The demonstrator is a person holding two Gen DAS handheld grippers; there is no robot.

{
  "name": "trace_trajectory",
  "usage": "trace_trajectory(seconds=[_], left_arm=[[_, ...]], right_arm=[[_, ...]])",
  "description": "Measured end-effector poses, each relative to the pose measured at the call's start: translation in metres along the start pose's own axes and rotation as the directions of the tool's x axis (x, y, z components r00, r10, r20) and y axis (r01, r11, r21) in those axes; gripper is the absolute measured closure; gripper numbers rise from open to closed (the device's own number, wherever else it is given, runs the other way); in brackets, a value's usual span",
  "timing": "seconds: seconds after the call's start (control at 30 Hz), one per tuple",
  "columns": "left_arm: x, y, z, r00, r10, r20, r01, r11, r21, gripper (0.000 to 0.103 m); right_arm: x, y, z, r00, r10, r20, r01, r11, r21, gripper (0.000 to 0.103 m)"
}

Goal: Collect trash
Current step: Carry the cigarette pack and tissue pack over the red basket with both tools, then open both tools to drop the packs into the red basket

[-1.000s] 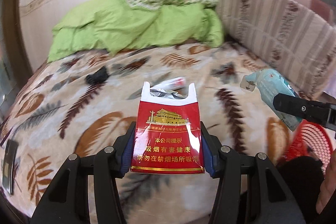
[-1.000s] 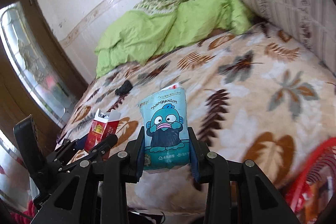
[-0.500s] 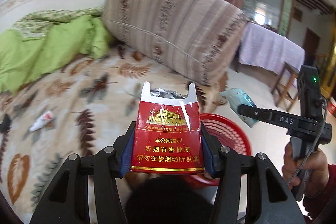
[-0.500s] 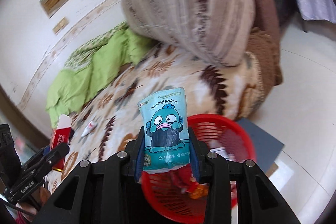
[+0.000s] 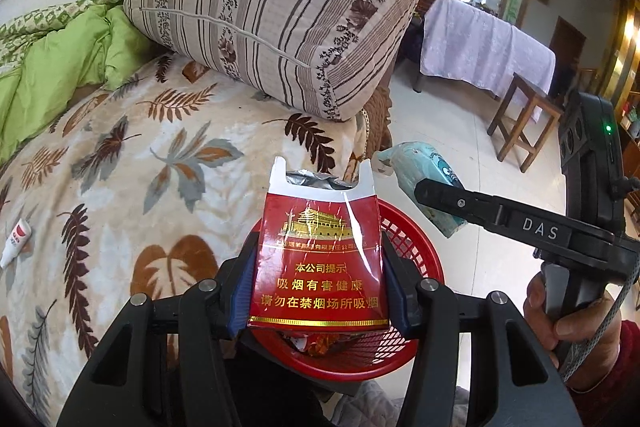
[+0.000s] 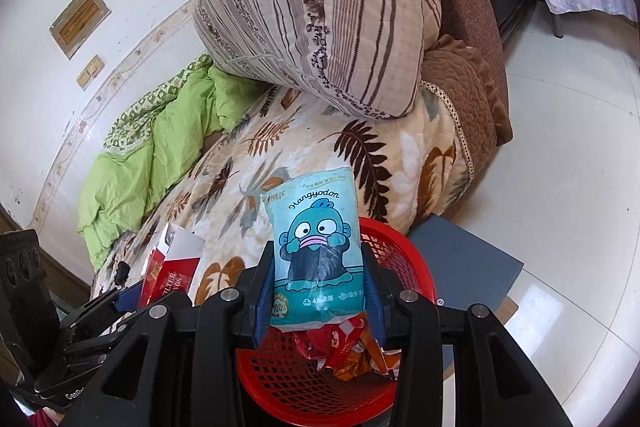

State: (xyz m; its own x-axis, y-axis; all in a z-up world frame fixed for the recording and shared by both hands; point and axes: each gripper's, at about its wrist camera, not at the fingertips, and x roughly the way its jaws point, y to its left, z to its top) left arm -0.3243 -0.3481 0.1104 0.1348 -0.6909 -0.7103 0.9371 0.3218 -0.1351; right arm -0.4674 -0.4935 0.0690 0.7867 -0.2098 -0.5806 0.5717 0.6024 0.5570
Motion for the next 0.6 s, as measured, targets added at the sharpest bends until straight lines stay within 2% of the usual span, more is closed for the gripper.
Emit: trace_trajectory(seconds=[0.2,0.37,0.6], left_arm=[[0.009,0.001,0.001,1.000,-0.010,-0.017,0.010,1.000,-0.008,0.050],[0.022,0.003,-0.002,0.997,-0.030,-0.066,0.029,0.999,-0.026,0.050],[0.034,0.007,-0.005,0.995,-0.023,-0.098,0.019,0.999,-0.042,0.050]], right_arm=[[0.003,-0.002,0.000,1.000,0.001,-0.006,-0.001,1.000,0.001,0.061],[0.011,-0.008,-0.003,1.000,-0.003,-0.027,0.003,1.000,0.011,0.060],[0.017,-0.009,-0.009,0.999,-0.016,-0.051,0.017,1.000,0.015,0.060]])
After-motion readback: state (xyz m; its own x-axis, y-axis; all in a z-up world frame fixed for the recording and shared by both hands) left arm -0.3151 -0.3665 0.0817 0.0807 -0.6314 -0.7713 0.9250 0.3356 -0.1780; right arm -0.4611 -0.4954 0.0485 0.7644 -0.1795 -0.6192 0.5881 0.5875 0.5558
